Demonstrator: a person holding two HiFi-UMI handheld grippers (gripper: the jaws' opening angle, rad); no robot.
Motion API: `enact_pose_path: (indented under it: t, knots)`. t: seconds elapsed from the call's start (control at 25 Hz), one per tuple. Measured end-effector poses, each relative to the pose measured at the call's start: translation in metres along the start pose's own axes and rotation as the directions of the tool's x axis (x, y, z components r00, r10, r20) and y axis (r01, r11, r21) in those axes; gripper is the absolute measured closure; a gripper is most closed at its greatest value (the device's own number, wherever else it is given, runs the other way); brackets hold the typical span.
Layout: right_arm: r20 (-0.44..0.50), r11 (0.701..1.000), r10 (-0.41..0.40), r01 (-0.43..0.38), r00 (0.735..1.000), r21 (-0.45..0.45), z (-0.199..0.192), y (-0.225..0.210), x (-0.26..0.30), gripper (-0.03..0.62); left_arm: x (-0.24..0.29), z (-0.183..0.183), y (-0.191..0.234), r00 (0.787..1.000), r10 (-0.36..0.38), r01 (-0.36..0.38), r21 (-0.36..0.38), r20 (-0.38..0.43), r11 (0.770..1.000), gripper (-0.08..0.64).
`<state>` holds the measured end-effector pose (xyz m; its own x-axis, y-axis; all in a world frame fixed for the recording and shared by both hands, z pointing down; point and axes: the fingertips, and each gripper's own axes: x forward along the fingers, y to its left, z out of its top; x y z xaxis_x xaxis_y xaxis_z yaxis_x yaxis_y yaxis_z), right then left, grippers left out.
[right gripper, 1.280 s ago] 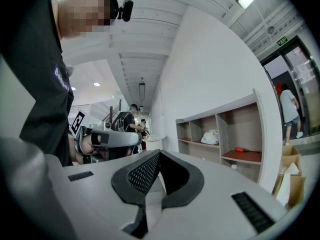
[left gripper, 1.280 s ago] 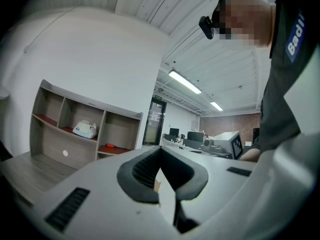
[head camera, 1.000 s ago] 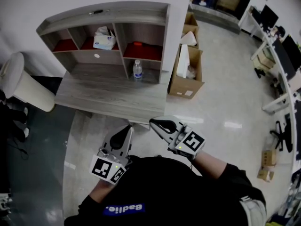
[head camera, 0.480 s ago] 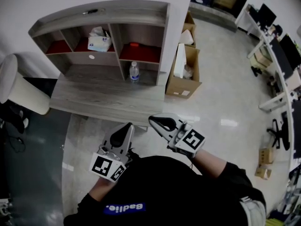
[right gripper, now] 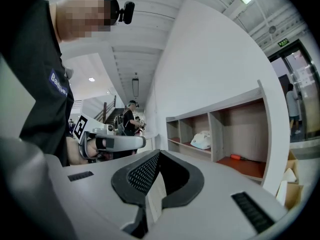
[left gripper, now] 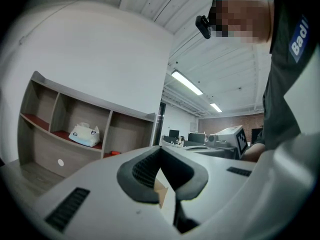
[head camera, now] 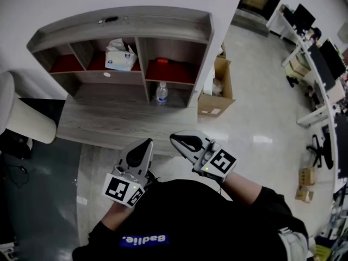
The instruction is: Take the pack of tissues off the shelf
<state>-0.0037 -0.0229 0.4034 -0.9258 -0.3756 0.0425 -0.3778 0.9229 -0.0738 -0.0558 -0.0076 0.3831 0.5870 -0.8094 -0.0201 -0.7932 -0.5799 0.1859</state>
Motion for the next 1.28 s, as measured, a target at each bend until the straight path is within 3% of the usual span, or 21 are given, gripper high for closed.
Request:
enact_pose_path:
  t: [0.56, 0.88, 1.28]
  knots:
    - [-0.040, 0.996, -0.088, 0.087, 0.995, -0.028, -0.001, -0.016, 0.093, 0.563, -0.003, 0.013, 0.102, 0.997, -0.071, 0.071, 0.006, -0.028, 0.997, 0.558]
    - [-0.038, 0.999, -0.038, 0.037, 0.999, -0.023, 0.002, -0.030, 0.112, 0.563, 0.013, 0.022, 0.125, 0.999, -0.044, 0.045, 0.012, -0.021, 0.999, 0.558]
    - [-0.017, 0.998, 0.029, -0.030, 0.999, -0.046, 0.018, -0.071, 0.109, 0.563, 0.051, 0.036, 0.132, 0.999, 0.046, -0.046, 0.040, 0.000, 0.998, 0.558]
